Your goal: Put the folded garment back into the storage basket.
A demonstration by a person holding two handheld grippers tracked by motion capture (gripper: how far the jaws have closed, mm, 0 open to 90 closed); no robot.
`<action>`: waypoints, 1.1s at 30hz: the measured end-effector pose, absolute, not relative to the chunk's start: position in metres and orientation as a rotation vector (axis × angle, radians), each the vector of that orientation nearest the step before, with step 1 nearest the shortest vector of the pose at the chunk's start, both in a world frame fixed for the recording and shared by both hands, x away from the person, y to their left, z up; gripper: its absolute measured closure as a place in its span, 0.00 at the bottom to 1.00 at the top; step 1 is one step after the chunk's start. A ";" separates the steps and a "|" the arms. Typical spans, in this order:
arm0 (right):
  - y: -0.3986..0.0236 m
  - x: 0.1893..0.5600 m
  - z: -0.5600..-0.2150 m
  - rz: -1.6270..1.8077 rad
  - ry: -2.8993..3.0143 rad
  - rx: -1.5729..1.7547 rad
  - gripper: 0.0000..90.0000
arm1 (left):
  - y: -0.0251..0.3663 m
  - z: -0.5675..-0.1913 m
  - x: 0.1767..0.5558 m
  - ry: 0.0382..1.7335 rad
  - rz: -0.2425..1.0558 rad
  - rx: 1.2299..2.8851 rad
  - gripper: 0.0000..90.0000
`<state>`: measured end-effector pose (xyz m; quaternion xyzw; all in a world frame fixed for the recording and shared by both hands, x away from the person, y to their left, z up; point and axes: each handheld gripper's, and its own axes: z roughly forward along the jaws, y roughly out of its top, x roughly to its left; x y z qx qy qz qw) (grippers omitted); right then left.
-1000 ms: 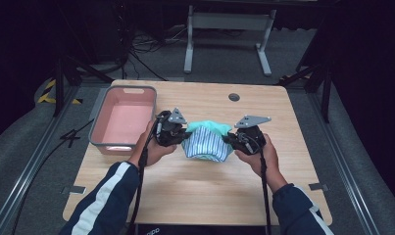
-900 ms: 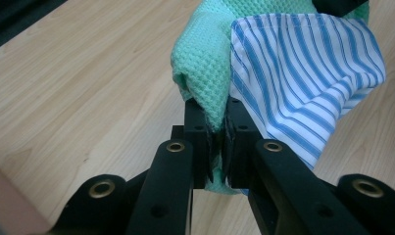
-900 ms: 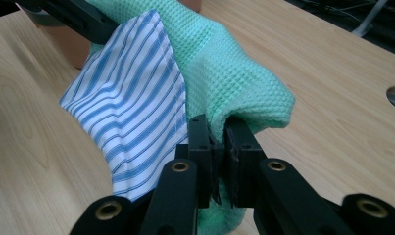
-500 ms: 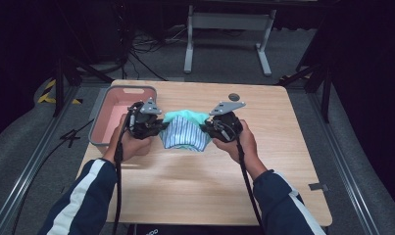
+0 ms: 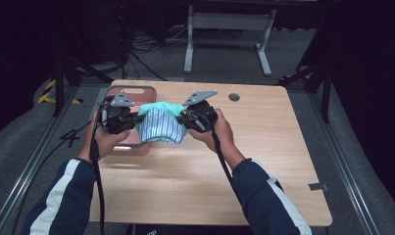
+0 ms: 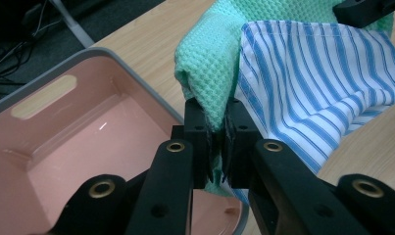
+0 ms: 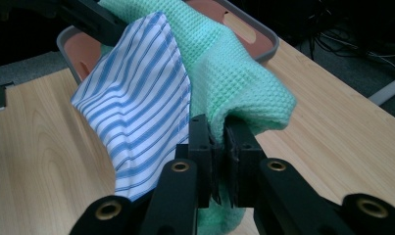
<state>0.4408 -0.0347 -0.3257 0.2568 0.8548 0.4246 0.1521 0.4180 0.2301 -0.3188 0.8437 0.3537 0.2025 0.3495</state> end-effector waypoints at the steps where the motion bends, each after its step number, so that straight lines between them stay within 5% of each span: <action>1: -0.031 0.442 -0.325 1.225 2.455 0.732 0.92 | 0.233 -0.318 0.419 0.909 0.539 2.193 0.92; 33: 0.072 0.459 -0.334 1.200 2.539 0.607 0.92 | 0.309 -0.317 0.422 1.100 0.626 2.194 0.92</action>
